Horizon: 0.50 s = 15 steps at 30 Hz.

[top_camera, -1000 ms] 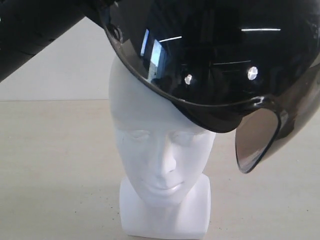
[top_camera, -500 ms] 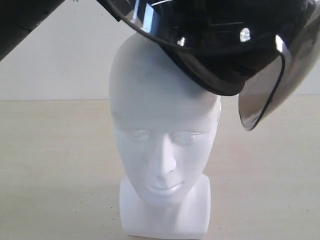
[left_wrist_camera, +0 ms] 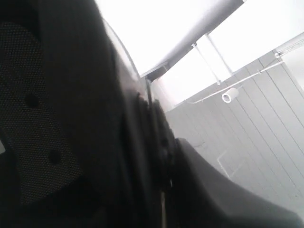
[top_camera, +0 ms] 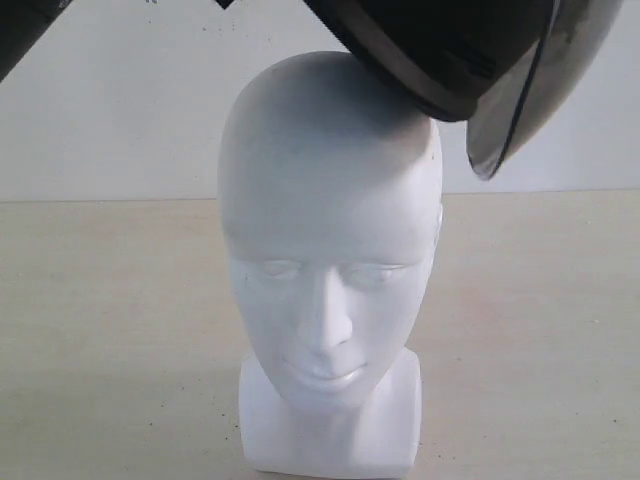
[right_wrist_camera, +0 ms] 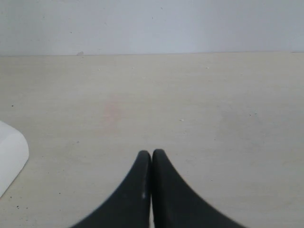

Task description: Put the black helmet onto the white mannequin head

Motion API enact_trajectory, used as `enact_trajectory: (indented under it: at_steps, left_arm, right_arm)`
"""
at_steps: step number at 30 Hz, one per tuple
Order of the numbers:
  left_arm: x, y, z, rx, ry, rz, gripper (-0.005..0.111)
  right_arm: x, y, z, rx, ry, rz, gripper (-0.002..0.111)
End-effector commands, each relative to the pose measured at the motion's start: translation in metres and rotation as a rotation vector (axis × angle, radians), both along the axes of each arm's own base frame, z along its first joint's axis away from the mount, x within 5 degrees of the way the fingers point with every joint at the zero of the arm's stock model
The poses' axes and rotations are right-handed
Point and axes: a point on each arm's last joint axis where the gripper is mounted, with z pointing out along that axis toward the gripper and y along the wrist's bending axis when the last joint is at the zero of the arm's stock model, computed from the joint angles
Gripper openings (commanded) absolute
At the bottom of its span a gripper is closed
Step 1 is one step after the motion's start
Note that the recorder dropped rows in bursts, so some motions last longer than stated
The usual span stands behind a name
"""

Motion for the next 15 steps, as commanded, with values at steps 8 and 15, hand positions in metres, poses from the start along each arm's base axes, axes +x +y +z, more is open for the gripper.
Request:
enact_trajectory:
  at_steps: [8,15]
  left_arm:
    - [0.008,-0.020,0.032,-0.093,-0.079,-0.070,0.004]
    - [0.016,-0.043,0.018,-0.115,-0.047,-0.097,0.004]
  right_arm:
    - [0.000,0.000,0.001,-0.005,-0.013,-0.002,0.000]
    - [0.000,0.000,0.001,-0.005,-0.013,-0.002,0.000]
